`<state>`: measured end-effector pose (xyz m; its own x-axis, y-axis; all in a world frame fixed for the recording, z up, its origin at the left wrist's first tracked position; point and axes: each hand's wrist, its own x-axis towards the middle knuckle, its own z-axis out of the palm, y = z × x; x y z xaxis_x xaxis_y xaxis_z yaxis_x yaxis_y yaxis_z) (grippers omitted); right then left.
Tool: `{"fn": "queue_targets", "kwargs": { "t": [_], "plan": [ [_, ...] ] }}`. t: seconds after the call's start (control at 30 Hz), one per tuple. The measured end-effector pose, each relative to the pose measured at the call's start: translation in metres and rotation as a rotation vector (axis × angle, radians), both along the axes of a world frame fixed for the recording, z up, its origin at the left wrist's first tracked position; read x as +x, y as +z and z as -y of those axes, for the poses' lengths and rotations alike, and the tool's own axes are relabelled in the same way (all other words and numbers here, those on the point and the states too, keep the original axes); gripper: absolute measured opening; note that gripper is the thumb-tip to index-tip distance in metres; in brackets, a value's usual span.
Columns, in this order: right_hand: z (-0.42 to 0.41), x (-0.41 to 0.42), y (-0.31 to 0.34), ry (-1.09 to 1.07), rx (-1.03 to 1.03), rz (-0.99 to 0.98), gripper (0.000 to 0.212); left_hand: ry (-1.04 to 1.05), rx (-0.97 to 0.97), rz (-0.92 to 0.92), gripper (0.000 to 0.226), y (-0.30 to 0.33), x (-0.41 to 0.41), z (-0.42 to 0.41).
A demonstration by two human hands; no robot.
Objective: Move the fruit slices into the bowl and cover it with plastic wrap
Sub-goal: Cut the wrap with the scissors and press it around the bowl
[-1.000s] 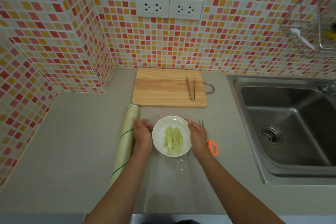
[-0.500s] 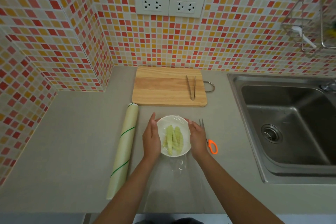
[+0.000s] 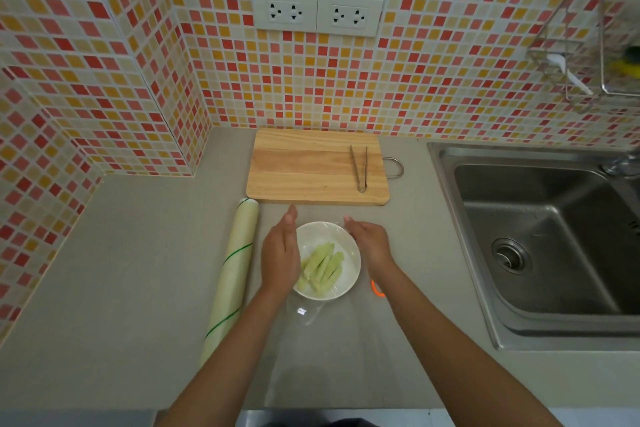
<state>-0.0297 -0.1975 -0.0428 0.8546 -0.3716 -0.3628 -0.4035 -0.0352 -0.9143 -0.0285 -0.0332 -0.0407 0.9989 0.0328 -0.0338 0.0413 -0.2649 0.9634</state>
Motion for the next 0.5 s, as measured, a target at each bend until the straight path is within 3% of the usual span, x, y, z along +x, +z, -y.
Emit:
{"fn": "queue_targets", "kwargs": {
  "t": [0.13, 0.4, 0.5],
  "plan": [
    [-0.006, 0.009, -0.007, -0.029, 0.024, 0.002, 0.023, 0.039, 0.09, -0.033, 0.048, -0.009, -0.009, 0.01],
    [-0.004, 0.011, -0.004, -0.161, 0.07, -0.068, 0.018, 0.057, 0.211, -0.011, 0.049, -0.017, -0.005, 0.007],
    [-0.001, 0.012, -0.004, -0.179, 0.136, -0.143, 0.031, 0.054, 0.193, -0.01, 0.048, -0.019, -0.005, 0.006]
  ]
}}
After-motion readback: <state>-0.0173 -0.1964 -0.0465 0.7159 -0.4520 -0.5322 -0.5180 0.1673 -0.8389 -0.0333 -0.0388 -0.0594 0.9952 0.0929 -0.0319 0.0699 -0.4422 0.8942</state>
